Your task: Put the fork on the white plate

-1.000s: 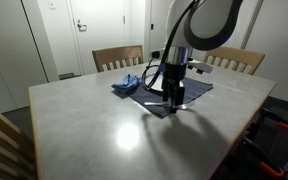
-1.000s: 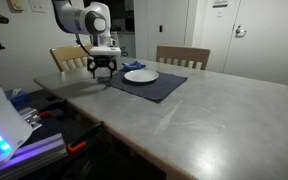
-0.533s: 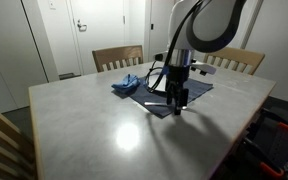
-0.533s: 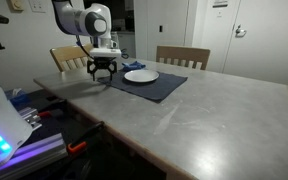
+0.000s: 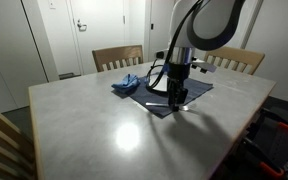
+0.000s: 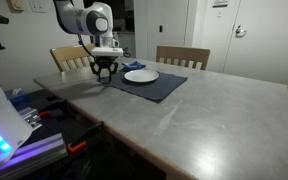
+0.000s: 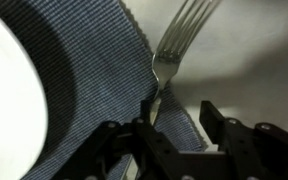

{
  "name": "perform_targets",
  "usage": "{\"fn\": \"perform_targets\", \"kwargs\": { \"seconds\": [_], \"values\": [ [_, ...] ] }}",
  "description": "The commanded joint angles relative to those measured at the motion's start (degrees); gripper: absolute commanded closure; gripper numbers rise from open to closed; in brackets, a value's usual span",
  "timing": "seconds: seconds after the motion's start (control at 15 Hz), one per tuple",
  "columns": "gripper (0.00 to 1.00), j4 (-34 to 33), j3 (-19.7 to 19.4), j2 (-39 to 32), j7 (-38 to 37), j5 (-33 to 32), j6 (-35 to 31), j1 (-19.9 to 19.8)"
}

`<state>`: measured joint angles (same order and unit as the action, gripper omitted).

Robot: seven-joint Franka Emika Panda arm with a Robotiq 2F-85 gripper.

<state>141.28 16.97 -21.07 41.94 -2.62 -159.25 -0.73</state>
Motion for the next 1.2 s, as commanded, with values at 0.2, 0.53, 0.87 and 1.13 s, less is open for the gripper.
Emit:
{"fn": "perform_targets", "kwargs": {
  "seconds": [0.2, 0.53, 0.87, 1.13],
  "values": [
    [0.01, 0.64, -2.27, 0.50, -1.54, -2.92, 1.99, 0.79],
    [0.38, 0.90, -2.88, 0.42, -2.31, -4.11, 1.84, 0.83],
    [0.73, 1.11, -2.74, 0.50, -3.28, -4.38, 1.80, 0.87],
    [0.99, 1.05, -2.71, 0.61, -3.70, -4.37, 1.91, 0.90]
  ]
}}
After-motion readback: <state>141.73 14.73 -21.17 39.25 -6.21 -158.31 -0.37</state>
